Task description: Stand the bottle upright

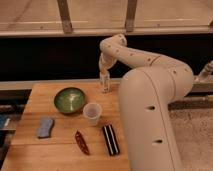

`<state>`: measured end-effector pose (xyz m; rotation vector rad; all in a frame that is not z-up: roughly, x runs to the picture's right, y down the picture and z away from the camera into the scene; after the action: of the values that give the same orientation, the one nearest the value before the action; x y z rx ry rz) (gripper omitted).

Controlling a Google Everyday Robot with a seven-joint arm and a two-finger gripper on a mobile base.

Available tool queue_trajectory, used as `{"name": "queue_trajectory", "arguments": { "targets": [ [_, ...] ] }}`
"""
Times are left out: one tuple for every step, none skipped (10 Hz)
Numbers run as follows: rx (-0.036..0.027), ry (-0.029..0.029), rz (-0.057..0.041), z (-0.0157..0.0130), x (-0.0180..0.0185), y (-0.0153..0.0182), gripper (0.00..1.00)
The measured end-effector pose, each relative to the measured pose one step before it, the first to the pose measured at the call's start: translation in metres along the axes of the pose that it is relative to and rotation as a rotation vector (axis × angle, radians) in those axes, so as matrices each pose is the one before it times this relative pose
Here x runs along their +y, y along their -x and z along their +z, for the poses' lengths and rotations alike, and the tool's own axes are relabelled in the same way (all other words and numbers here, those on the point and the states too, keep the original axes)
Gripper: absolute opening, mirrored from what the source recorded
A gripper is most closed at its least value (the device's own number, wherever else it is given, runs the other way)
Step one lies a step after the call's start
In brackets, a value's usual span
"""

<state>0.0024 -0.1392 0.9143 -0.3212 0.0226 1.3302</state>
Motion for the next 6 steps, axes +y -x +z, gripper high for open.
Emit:
{"name": "queue_trajectory", "arguments": {
  "targets": [
    [-0.0038, -0.00112, -0.00346, -0.00119, 0.00093, 0.0017, 0.0],
    [-0.00268, -0.0014, -0.0027, -0.00096, 0.0006, 0.0008, 0.0],
    [-0.00286, -0.00342, 0.00155, -0.00179, -0.00071, -0.00024, 0.0],
    [-0.00178, -0.00131, 0.00175, -0.00116, -0.00067, -0.00051, 0.0],
    [-0.00242, -0.001, 0.00286, -0.00148, -0.0018, -0.00078, 0.0],
    [-0.00318, 0.0003, 0.00275, -0.00088, -0.00169, 0.00059, 0.0]
  ]
}}
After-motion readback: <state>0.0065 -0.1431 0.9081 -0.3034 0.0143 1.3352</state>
